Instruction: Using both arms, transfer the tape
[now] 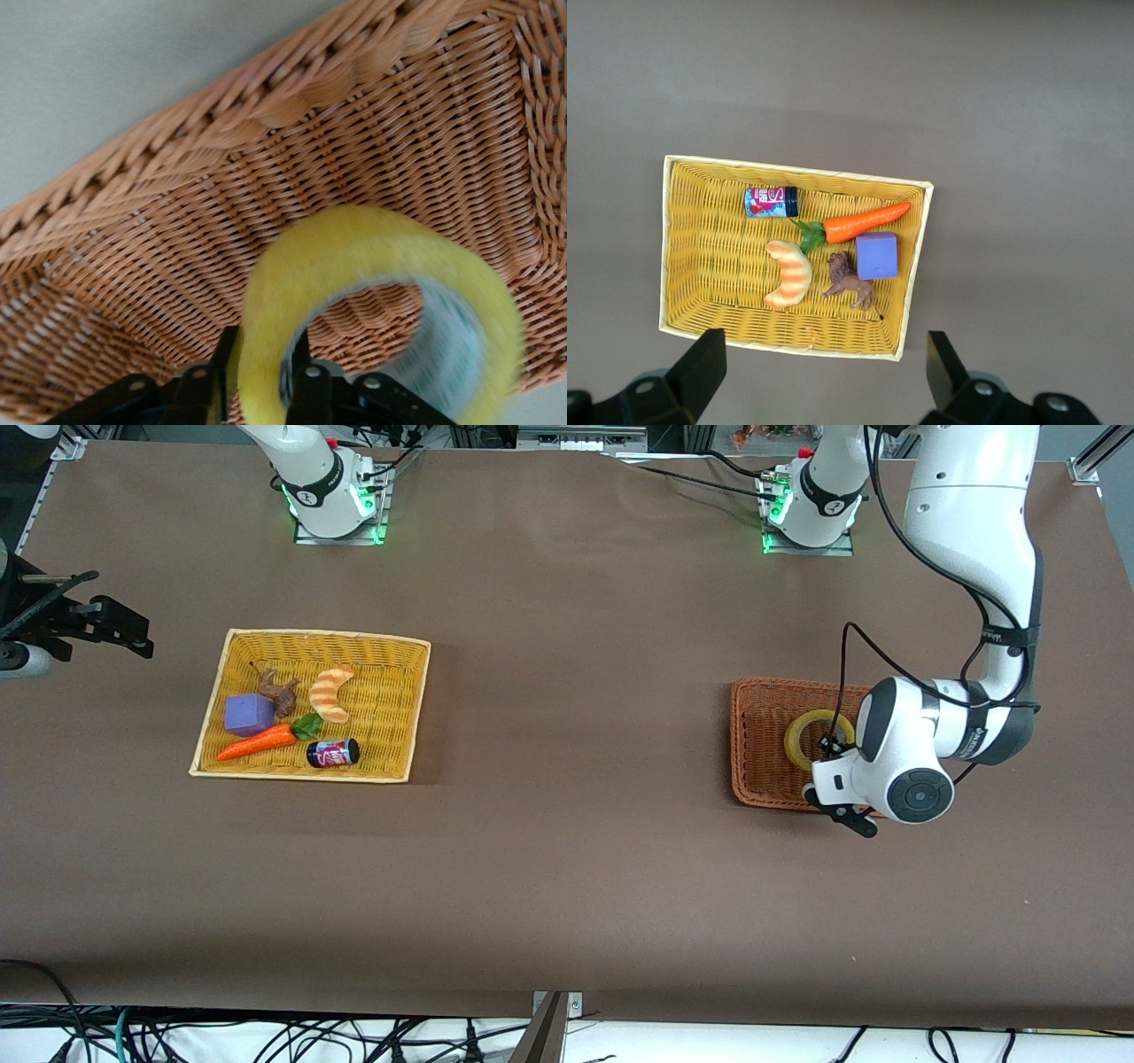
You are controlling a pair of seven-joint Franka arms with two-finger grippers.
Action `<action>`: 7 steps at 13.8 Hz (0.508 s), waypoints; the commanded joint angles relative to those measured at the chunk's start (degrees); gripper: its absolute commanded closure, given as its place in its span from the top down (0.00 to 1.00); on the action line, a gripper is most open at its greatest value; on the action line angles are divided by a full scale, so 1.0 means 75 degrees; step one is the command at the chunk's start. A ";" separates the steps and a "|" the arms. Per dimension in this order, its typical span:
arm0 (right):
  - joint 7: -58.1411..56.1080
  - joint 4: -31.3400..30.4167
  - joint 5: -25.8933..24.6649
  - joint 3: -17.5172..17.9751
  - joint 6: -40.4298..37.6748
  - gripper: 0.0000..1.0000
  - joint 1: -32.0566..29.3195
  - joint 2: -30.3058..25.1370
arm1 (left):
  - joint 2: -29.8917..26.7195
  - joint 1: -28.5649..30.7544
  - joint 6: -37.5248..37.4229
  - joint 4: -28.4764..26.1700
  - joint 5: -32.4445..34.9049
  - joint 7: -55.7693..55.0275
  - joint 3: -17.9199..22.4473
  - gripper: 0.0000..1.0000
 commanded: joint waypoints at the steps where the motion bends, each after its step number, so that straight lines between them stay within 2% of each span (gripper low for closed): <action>1: -0.0085 0.0150 0.0083 -0.0011 -0.0021 1.00 -0.0009 0.0058 | -0.0166 -0.0084 -0.0111 0.0072 0.0181 0.0187 -0.0043 1.00; 5: -0.0085 0.0150 0.0071 -0.0023 -0.0010 1.00 -0.0009 0.0070 | -0.0622 -0.0096 -0.0123 0.0400 0.0017 0.0187 -0.0148 1.00; 7: -0.0085 0.0150 0.0083 -0.0034 -0.0021 1.00 -0.0009 0.0070 | -0.1171 -0.0107 -0.0135 0.0424 -0.0065 0.0059 -0.0300 1.00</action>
